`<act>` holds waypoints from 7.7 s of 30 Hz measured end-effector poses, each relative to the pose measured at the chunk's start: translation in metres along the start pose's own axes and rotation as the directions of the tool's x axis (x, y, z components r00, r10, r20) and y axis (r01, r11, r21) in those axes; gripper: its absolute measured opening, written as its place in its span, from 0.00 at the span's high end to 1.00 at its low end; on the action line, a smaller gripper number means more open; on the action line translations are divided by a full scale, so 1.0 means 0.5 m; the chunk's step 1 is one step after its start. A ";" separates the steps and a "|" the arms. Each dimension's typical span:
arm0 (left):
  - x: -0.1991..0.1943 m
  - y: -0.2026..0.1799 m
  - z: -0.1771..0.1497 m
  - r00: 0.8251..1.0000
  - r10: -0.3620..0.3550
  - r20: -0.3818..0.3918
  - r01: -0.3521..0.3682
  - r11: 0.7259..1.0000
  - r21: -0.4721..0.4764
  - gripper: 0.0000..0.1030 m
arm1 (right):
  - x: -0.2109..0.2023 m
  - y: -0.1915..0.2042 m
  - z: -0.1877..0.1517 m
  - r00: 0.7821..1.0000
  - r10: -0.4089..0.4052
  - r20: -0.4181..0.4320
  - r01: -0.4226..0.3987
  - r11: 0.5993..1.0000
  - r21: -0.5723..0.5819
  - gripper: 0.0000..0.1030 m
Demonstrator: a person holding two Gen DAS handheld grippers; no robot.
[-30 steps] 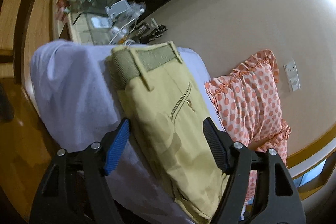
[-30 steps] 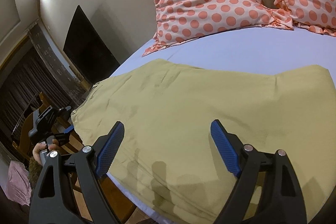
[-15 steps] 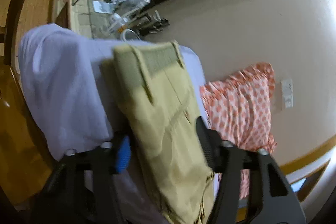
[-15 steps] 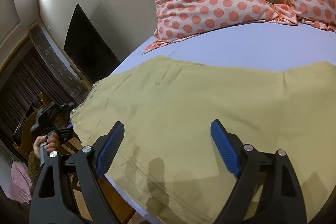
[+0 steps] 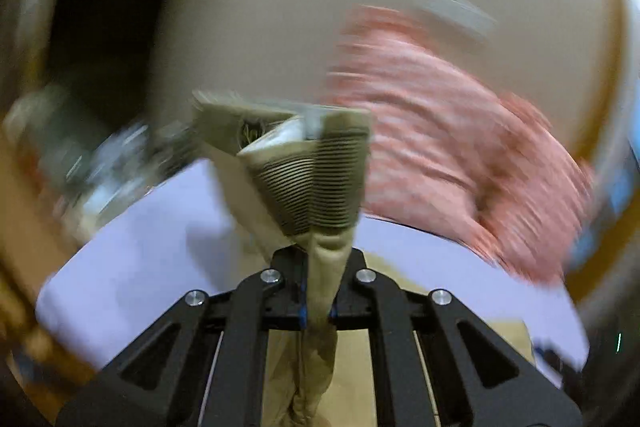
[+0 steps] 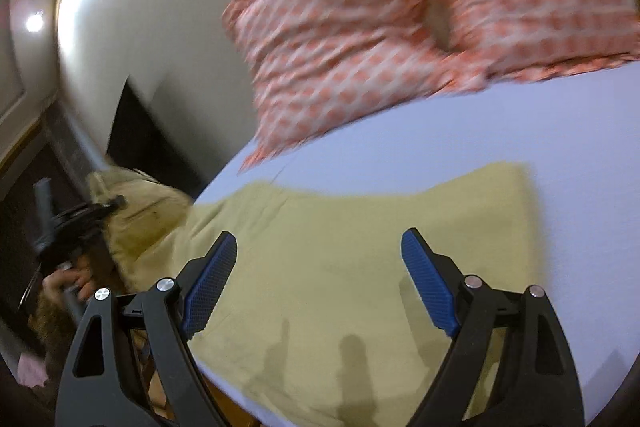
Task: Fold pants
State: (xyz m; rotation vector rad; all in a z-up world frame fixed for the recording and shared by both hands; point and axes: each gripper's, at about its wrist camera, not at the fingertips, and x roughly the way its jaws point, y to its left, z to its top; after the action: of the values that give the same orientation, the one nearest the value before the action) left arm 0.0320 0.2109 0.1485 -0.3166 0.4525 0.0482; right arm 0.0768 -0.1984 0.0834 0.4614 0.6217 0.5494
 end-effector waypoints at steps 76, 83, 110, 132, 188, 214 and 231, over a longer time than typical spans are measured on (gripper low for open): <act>0.204 -0.296 -0.236 0.880 0.004 -0.475 0.138 0.955 0.263 0.03 | 0.013 -0.066 0.008 0.925 -0.343 -0.162 0.331 0.939 -0.096 0.01; 0.190 -0.269 -0.298 0.854 0.084 -0.514 0.091 0.948 0.306 0.02 | 0.079 -0.018 -0.078 0.868 -0.443 -0.222 0.398 0.891 -0.219 0.01; 0.185 -0.272 -0.309 0.873 0.117 -0.474 0.078 0.924 0.373 0.02 | 0.120 -0.012 -0.107 0.755 -0.610 -0.240 0.564 0.791 -0.235 0.01; 0.185 -0.271 -0.310 0.873 0.118 -0.473 0.078 0.925 0.373 0.02 | 0.120 -0.014 -0.106 0.755 -0.610 -0.242 0.564 0.792 -0.235 0.01; 0.191 -0.270 -0.306 0.862 0.123 -0.491 0.083 0.922 0.377 0.02 | 0.120 -0.014 -0.106 0.755 -0.610 -0.240 0.564 0.792 -0.235 0.01; 0.191 -0.270 -0.304 0.863 0.121 -0.490 0.084 0.923 0.376 0.02 | 0.121 -0.015 -0.106 0.755 -0.610 -0.239 0.565 0.791 -0.234 0.01; 0.190 -0.272 -0.304 0.862 0.123 -0.492 0.082 0.923 0.376 0.02 | 0.122 -0.015 -0.104 0.754 -0.612 -0.238 0.567 0.790 -0.232 0.01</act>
State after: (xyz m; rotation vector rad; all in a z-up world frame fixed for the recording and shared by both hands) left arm 0.0688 0.0319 0.0170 0.0767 0.9793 -0.1079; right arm 0.0870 -0.1551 0.0164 0.0163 0.9688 0.0455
